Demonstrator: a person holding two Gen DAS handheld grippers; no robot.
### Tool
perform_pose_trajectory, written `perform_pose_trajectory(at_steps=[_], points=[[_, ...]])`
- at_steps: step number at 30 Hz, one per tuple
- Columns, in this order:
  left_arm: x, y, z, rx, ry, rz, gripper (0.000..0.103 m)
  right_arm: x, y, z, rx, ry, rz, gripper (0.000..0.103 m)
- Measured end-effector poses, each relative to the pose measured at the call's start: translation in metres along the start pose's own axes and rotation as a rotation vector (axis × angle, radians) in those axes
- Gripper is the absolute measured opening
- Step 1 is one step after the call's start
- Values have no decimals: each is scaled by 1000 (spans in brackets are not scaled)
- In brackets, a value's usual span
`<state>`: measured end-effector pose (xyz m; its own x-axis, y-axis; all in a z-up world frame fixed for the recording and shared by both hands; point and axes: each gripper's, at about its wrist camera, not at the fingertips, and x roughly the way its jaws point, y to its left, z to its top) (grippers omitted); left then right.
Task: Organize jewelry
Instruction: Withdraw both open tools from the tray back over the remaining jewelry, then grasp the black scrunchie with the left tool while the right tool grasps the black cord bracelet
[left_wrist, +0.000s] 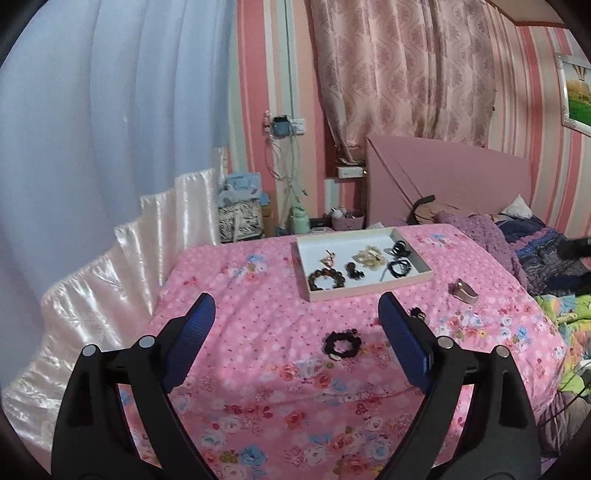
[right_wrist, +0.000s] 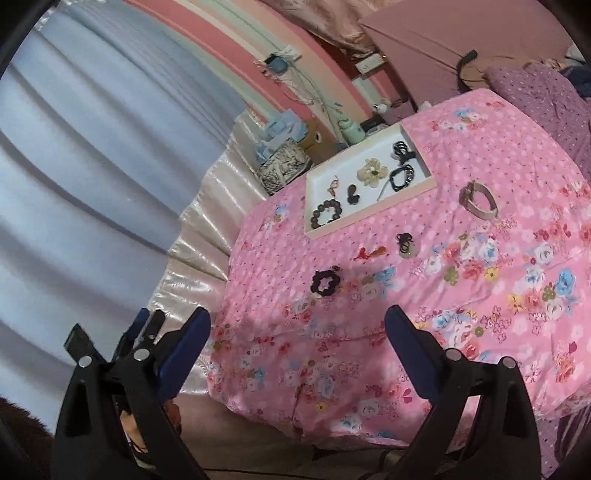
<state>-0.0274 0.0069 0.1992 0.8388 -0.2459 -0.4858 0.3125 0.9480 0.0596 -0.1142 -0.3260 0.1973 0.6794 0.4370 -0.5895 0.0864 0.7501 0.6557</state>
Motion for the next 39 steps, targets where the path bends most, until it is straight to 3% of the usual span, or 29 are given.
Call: perform_pose_trajectory(at_steps=[6, 9, 11, 14, 16, 19, 22, 26, 30, 33, 35, 39], points=[[12, 4, -5, -38, 11, -38, 89, -7, 1, 0, 2, -65, -52, 95], [17, 5, -7, -46, 12, -48, 89, -8, -14, 5, -17, -188, -168, 95], [22, 5, -11, -56, 15, -55, 89, 4, -29, 9, -48, -217, -267, 95], [43, 4, -22, -88, 30, -64, 89, 38, -52, 13, -103, -170, -341, 95], [65, 4, -31, -116, 44, -54, 89, 64, -66, 15, -142, -131, -344, 95], [119, -4, -54, -136, 122, -62, 89, 105, -84, 18, -212, -74, -311, 95], [171, -14, -77, -137, 208, -66, 89, 142, -101, 22, -236, -36, -335, 95], [228, -19, -96, -116, 291, -38, 87, 183, -108, 25, -351, -42, -439, 95], [268, -24, -103, -91, 344, -24, 87, 209, -116, 27, -402, -37, -433, 95], [297, -22, -106, -94, 391, -16, 85, 232, -114, 30, -462, -29, -489, 94], [310, -22, -108, -93, 418, -3, 81, 250, -113, 33, -477, -7, -507, 86], [326, -25, -112, -89, 439, -14, 81, 274, -125, 35, -460, 38, -537, 59]])
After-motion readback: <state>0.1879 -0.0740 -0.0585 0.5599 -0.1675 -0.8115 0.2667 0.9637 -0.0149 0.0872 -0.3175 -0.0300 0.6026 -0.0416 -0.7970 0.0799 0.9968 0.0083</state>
